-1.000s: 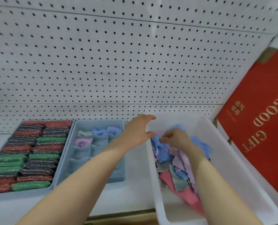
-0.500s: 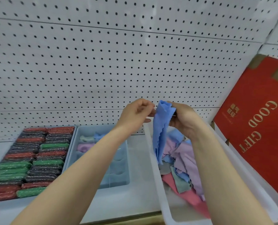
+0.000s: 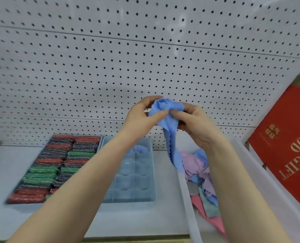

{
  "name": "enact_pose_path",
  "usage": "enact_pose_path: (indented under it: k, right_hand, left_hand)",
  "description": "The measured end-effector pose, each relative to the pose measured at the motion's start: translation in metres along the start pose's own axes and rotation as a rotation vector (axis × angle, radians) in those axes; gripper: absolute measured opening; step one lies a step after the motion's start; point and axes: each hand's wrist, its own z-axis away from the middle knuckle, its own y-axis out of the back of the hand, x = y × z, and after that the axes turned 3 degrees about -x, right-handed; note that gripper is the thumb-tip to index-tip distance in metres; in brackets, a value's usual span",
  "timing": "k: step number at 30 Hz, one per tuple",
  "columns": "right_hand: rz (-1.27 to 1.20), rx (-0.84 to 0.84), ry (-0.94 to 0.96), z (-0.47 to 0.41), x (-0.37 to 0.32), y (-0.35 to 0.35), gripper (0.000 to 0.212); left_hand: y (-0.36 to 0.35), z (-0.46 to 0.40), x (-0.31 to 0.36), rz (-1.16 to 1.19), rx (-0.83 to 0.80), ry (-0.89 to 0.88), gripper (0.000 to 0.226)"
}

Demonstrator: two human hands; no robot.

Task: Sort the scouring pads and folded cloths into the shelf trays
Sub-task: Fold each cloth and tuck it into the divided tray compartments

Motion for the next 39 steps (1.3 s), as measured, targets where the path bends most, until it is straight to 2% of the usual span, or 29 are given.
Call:
enact_pose_path:
  k: [2, 4, 8, 11, 17, 19, 23, 26, 29, 31, 34, 39]
  right_hand:
    - [-0.046, 0.027, 0.024, -0.006, -0.006, -0.007, 0.017]
    - [-0.084, 0.017, 0.051, -0.012, -0.013, -0.012, 0.018]
    - [-0.076, -0.026, 0.112, -0.020, -0.024, -0.023, 0.017]
    - [-0.089, -0.014, 0.130, -0.024, -0.030, -0.033, 0.016]
    - [-0.020, -0.174, 0.095, -0.025, -0.033, -0.046, 0.032]
    - [-0.043, -0.211, 0.090, -0.025, -0.033, -0.048, 0.030]
    - [0.105, -0.205, 0.119, -0.027, -0.026, -0.056, 0.029]
    - [0.076, -0.089, 0.146, -0.033, -0.023, -0.062, 0.019]
    - [-0.095, 0.021, 0.136, -0.040, -0.025, -0.059, 0.016]
    - [-0.142, 0.022, 0.104, -0.042, -0.022, -0.055, 0.016]
    - [-0.058, -0.037, -0.019, -0.041, -0.007, -0.057, 0.018]
    - [-0.193, 0.091, -0.035, -0.045, -0.001, -0.058, 0.018]
  left_hand:
    - [0.014, 0.001, 0.005, 0.215, -0.057, 0.039, 0.036]
    - [0.028, 0.003, 0.010, 0.284, -0.103, -0.010, 0.048]
    - [0.048, 0.005, 0.020, -0.011, -0.090, -0.226, 0.056]
    - [0.055, 0.003, 0.026, -0.071, -0.027, -0.233, 0.055]
    - [0.070, -0.003, 0.024, -0.213, 0.089, -0.169, 0.037]
    - [0.073, -0.005, 0.019, -0.227, 0.136, -0.159, 0.029]
    - [0.074, -0.005, 0.013, -0.160, 0.144, -0.179, 0.011]
    - [0.080, -0.003, 0.008, -0.036, 0.075, -0.103, 0.020]
    - [0.085, 0.001, -0.006, -0.054, -0.048, 0.025, 0.024]
    - [0.085, 0.005, -0.016, -0.040, -0.058, 0.069, 0.015]
    - [0.082, 0.009, -0.028, 0.064, -0.025, 0.116, 0.008]
    - [0.072, 0.022, -0.053, 0.040, -0.148, 0.230, 0.022]
